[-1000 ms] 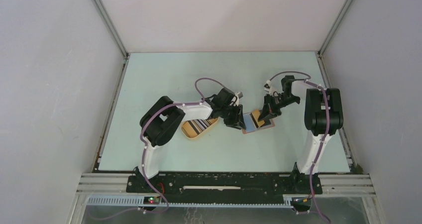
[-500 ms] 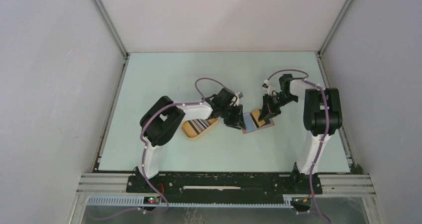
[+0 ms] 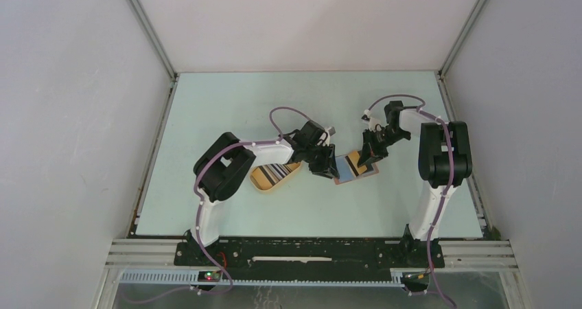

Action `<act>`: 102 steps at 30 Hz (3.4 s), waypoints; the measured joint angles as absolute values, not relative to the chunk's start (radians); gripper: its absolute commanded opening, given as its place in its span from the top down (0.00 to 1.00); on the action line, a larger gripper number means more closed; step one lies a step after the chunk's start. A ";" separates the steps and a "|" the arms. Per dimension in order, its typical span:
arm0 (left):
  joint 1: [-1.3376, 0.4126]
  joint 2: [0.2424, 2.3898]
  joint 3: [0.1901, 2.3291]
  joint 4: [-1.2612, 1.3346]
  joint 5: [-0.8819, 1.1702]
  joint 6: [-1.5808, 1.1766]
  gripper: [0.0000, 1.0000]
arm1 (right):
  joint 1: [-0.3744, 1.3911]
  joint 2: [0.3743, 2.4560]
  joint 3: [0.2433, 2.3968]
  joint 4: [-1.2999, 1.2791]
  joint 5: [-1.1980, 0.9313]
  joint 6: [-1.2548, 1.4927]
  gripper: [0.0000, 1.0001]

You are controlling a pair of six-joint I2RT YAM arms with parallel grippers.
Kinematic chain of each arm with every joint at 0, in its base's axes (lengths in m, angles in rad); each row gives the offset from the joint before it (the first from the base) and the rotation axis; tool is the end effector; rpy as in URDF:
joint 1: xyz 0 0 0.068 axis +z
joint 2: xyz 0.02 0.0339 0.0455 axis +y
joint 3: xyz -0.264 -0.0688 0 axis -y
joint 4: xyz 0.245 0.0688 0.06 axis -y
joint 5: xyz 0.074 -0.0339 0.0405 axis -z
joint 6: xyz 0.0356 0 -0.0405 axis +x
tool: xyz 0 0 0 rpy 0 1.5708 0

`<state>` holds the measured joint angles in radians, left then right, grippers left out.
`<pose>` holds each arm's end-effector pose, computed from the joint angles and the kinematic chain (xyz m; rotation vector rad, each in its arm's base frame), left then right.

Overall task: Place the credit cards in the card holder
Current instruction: Insert the credit card into the card holder.

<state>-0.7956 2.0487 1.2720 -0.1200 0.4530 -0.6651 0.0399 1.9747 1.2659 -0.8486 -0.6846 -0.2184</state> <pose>0.2859 -0.3140 0.1362 0.3966 2.7005 -1.1031 0.3490 0.0365 0.1408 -0.3794 2.8680 1.0250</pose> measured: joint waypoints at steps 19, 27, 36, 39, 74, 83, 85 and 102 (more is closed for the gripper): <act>-0.795 2.050 1.272 -0.120 0.457 -0.665 0.62 | 0.075 1.975 1.288 -0.855 -0.621 -0.218 0.86; -0.795 2.050 1.272 -0.120 0.457 -0.665 0.62 | 0.092 1.970 1.295 -0.857 -0.594 -0.220 0.82; -0.795 2.050 1.272 -0.120 0.457 -0.665 0.61 | 0.094 1.969 1.295 -0.857 -0.587 -0.223 0.78; -0.795 2.050 1.272 -0.120 0.457 -0.665 0.62 | 0.096 1.969 1.295 -0.857 -0.584 -0.223 0.78; -0.795 2.050 1.272 -0.120 0.457 -0.664 0.62 | 0.164 1.913 1.275 -0.835 -0.469 -0.249 0.70; -0.795 2.050 1.272 -0.120 0.457 -0.664 0.62 | 0.179 1.906 1.270 -0.830 -0.462 -0.269 0.67; -0.795 2.050 1.272 -0.120 0.457 -0.664 0.62 | 0.181 1.906 1.270 -0.831 -0.465 -0.273 0.66; -0.795 2.050 1.272 -0.120 0.457 -0.664 0.62 | 0.190 1.905 1.263 -0.848 -0.508 -0.294 0.55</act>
